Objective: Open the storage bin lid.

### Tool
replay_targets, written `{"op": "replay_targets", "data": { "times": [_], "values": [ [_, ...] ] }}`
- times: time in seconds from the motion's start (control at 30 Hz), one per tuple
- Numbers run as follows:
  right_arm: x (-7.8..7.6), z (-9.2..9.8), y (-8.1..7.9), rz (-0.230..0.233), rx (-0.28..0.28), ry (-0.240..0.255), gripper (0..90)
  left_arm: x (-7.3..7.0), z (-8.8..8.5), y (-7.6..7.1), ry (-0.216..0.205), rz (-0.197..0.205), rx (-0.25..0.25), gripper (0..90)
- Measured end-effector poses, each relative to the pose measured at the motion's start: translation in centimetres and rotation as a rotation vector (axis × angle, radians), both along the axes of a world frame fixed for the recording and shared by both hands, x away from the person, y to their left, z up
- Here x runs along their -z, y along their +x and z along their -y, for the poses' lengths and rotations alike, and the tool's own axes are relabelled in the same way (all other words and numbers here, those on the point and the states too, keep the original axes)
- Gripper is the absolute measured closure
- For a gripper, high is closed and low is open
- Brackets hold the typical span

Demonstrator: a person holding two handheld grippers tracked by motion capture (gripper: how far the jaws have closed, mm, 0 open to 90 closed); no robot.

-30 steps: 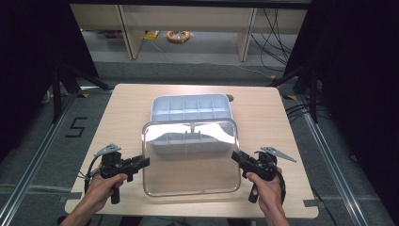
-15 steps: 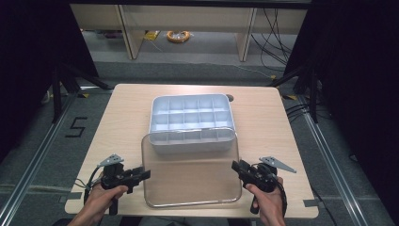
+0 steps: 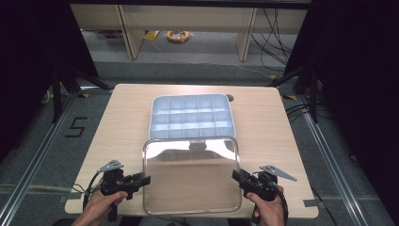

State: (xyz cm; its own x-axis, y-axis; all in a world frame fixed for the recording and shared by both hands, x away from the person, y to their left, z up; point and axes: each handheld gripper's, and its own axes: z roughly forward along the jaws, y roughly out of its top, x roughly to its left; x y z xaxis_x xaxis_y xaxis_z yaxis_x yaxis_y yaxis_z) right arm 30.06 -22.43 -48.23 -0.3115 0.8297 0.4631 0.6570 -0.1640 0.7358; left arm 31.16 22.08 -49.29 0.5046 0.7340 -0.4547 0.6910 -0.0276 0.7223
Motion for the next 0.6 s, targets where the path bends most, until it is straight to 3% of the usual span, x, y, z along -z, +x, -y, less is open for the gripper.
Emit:
{"op": "replay_targets", "data": {
  "times": [0.03, 0.07, 0.13, 0.17, 0.2, 0.23, 0.27, 0.3, 0.4, 0.43, 0.47, 0.57, 0.6],
  "values": [
    [0.1, 0.2, 0.0, 0.001, 0.005, -0.02, 62.2, 0.0, 0.0, 0.0, 0.002, -0.003, 0.003, 58.3],
    [0.2, 0.1, -0.1, -0.005, -0.002, 0.004, 62.1, 0.0, 0.0, 0.0, 0.004, -0.003, 0.004, 58.3],
    [0.3, 0.2, -0.2, -0.008, 0.0, -0.01, 61.9, 0.2, 0.1, -0.1, 0.008, -0.01, 0.004, 57.8],
    [0.4, 0.2, -0.2, -0.013, 0.005, -0.037, 61.7, 0.2, 0.2, -0.1, 0.008, -0.014, 0.002, 57.7],
    [0.5, 0.1, -0.2, -0.016, 0.005, -0.023, 61.6, 0.3, 0.2, -0.2, 0.016, -0.018, 0.011, 57.6],
    [0.4, 0.0, -0.4, -0.049, 0.016, 0.004, 61.5, 0.4, 0.2, -0.2, 0.018, -0.022, 0.016, 57.5],
    [0.5, 0.2, -0.4, -0.031, 0.008, -0.023, 61.3, 0.5, 0.3, -0.3, 0.022, -0.027, 0.022, 57.4],
    [0.5, 0.0, -0.5, -0.064, 0.02, 0.013, 61.0, 0.6, 0.4, -0.3, 0.025, -0.035, 0.026, 57.2],
    [0.9, 0.3, -0.4, -0.05, 0.006, -0.024, 60.4, 0.8, 0.4, -0.2, 0.03, -0.042, 0.03, 56.9],
    [0.8, 0.0, -0.5, -0.087, 0.018, -0.002, 60.3, 0.8, 0.4, -0.2, 0.029, -0.046, 0.028, 56.8],
    [1.1, 0.2, -0.3, -0.054, 0.003, -0.036, 60.3, 0.9, 0.3, -0.2, 0.028, -0.052, 0.03, 56.7],
    [1.3, 0.2, -0.3, -0.063, -0.01, -0.042, 59.5, 1.1, 0.3, -0.1, 0.03, -0.063, 0.035, 56.2],
    [1.2, 0.0, -0.5, -0.1, 0.005, -0.022, 59.3, 1.1, 0.3, -0.1, 0.03, -0.063, 0.035, 56.1]
  ]
}}
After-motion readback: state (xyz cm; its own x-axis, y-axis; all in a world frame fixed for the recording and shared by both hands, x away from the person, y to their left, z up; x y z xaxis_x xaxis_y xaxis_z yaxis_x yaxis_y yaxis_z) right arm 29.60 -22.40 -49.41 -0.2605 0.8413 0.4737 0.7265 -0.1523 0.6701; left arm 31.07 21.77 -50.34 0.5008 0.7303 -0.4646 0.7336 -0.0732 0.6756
